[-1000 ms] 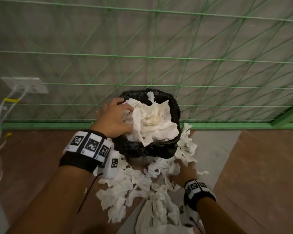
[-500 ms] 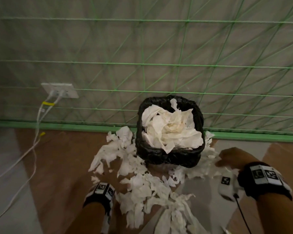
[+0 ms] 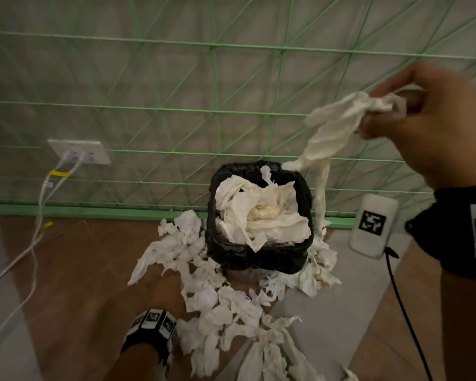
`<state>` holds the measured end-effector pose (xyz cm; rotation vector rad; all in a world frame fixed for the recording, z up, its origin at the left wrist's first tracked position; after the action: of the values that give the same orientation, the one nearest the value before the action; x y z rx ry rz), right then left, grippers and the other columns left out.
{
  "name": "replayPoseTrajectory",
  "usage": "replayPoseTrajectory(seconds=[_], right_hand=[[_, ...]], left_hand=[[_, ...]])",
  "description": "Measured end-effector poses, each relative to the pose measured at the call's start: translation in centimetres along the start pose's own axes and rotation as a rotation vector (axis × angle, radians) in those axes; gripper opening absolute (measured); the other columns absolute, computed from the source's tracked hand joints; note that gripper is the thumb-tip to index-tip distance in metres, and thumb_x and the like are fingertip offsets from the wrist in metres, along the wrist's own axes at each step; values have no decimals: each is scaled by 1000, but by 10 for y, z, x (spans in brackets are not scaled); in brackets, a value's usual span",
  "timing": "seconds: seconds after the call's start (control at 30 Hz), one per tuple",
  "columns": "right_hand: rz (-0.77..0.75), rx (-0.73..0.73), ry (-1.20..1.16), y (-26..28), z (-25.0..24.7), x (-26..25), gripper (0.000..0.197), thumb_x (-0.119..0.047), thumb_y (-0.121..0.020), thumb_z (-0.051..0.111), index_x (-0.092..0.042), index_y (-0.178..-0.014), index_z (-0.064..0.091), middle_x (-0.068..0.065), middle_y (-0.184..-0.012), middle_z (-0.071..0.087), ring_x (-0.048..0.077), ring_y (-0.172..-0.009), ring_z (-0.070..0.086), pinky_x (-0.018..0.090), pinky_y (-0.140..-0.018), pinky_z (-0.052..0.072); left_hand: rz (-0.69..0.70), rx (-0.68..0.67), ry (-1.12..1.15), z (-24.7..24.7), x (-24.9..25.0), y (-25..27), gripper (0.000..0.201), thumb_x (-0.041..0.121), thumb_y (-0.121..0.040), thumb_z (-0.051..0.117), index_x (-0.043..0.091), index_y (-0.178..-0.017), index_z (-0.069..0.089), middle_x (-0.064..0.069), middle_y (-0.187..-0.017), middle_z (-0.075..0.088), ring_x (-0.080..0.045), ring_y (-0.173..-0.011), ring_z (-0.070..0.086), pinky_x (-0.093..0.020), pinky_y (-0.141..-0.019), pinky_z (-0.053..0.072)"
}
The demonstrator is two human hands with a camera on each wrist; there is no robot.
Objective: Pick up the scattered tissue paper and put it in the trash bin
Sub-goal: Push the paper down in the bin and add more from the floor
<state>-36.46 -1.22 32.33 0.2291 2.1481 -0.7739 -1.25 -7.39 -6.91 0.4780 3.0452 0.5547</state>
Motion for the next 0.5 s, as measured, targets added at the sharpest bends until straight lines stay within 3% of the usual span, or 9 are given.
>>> replayPoseTrajectory(seconds=[0.03,0.07,0.17,0.27,0.33,0.4,0.47,0.5], right_hand=[[-49,16,33,-1,5,-11,31,-4,-64,76,-13,-91,64,3,-76,68,7,-59,63,13,-51,47],[-81,22,72,-1,12,-17,26,-8,-64,76,-14,-87,65,2,-76,67,3,-60,58,13,-53,44],[-102,37,133,1,45,-12,16,-19,-66,74,-20,-80,67,5,-87,67,12,-72,60,26,-64,46],[-71,-29,165,17,96,11,16,-11,-71,69,-18,-85,71,5,-96,66,18,-84,61,23,-69,40],[-45,-270,380,41,146,35,18,-11,-77,64,-17,-92,73,6,-102,66,21,-90,61,21,-71,36],[16,-624,576,77,192,69,16,-23,-81,62,-16,-87,74,5,-92,70,23,-86,64,25,-68,42],[120,-847,526,104,211,88,35,-36,-87,56,-6,-72,67,7,-72,65,24,-70,60,28,-58,41],[143,-860,468,108,210,88,42,-38,-91,52,-5,-68,63,9,-69,63,25,-67,59,31,-57,42]], left_hand=[[-3,33,-40,-12,0,4,77,82,-47,65,27,-100,68,9,-104,65,-6,-100,62,-18,-77,45],[-20,62,-72,-19,-2,9,73,82,-37,67,27,-86,70,9,-94,67,-6,-89,65,-16,-68,44],[-167,86,-21,-29,-3,24,42,54,-51,73,26,-82,68,4,-96,66,-19,-95,61,-38,-84,46],[-180,121,73,-38,0,26,23,36,-67,74,21,-84,71,-2,-95,71,-22,-91,66,-32,-81,51],[-108,172,219,-42,-1,17,18,27,-73,73,15,-85,69,-7,-94,72,-23,-87,67,-29,-77,52],[-64,252,426,-46,-6,12,16,18,-80,68,16,-95,63,-2,-98,69,-21,-86,63,-28,-77,50],[-7,292,550,-55,-9,6,23,16,-81,69,22,-104,66,5,-97,66,-17,-88,62,-30,-81,51],[-4,273,566,-63,-11,3,16,18,-81,70,21,-96,71,4,-91,68,-17,-86,65,-31,-79,53]])
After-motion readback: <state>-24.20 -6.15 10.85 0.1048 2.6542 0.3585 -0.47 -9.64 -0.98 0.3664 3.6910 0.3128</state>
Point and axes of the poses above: each hand's wrist, its own y-axis away from the middle knuckle, its own z-axis out of the palm, x = y × z, the point moved 8 cm from there along -y, towards the middle knuckle
